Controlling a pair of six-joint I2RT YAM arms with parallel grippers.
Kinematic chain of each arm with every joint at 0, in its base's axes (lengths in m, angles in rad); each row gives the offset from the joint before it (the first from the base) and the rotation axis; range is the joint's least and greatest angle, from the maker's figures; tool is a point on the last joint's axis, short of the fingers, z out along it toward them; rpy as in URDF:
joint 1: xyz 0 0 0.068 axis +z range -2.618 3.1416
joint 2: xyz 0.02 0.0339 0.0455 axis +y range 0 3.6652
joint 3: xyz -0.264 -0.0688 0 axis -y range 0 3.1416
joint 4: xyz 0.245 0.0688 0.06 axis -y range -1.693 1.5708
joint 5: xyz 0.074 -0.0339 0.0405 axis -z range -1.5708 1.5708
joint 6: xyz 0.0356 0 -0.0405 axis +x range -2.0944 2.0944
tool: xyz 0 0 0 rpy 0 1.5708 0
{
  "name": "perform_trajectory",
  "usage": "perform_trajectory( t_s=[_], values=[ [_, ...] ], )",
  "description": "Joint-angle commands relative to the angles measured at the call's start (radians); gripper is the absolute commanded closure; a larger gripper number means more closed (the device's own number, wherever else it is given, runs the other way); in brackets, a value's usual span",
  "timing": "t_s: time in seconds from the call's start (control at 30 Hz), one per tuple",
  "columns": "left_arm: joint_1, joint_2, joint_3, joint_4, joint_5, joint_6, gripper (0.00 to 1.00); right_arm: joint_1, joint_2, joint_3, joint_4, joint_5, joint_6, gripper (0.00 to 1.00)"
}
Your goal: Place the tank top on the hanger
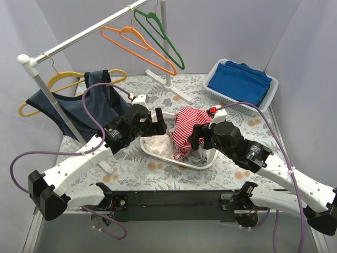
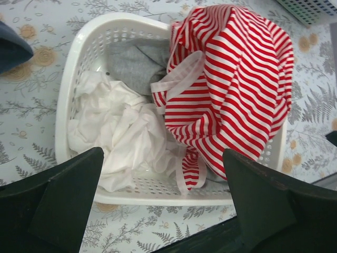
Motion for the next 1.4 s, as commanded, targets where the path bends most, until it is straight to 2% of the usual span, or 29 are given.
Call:
perform_trajectory(
  t_s=[0.0, 0.3, 0.43, 0.53, 0.63, 0.93, 1.07, 1.17, 1.37],
  values=[
    [0.001, 0.017, -0.009, -0.050, -0.131, -0.057, 0.02, -0.001, -0.001, 0.011, 0.011, 0.020, 0.019, 0.01],
    [0.027, 0.077, -0.039, -0.072, -0.234, -0.148, 0.02, -0.001, 0.087, 0.015, 0.029, -0.057, 0.014, 0.01],
    [0.114, 0.124, -0.046, -0.024, -0.183, -0.146, 0.02, 0.000, 0.093, 0.017, 0.029, -0.055, 0.018, 0.01],
    [0.137, 0.144, -0.057, 0.008, -0.168, -0.149, 0.02, 0.000, 0.098, 0.014, 0.044, -0.066, 0.013, 0.01],
    [0.180, 0.161, -0.098, 0.061, -0.093, -0.154, 0.02, -0.001, 0.107, 0.018, 0.044, -0.070, 0.004, 0.01],
    [0.233, 0.203, -0.226, 0.218, 0.007, -0.145, 0.02, -0.001, 0.096, 0.009, 0.060, -0.080, -0.013, 0.01],
    [0.231, 0.212, -0.247, 0.333, 0.129, -0.125, 0.02, -0.001, 0.085, 0.008, 0.061, -0.072, -0.015, 0.01],
    [0.224, 0.213, -0.258, 0.368, 0.171, -0.129, 0.02, -0.001, 0.075, 0.012, 0.055, -0.049, -0.021, 0.01],
    [0.133, 0.262, -0.226, 0.342, 0.124, -0.155, 0.02, -0.001, 0.065, 0.050, 0.005, 0.018, -0.018, 0.01]
  ],
)
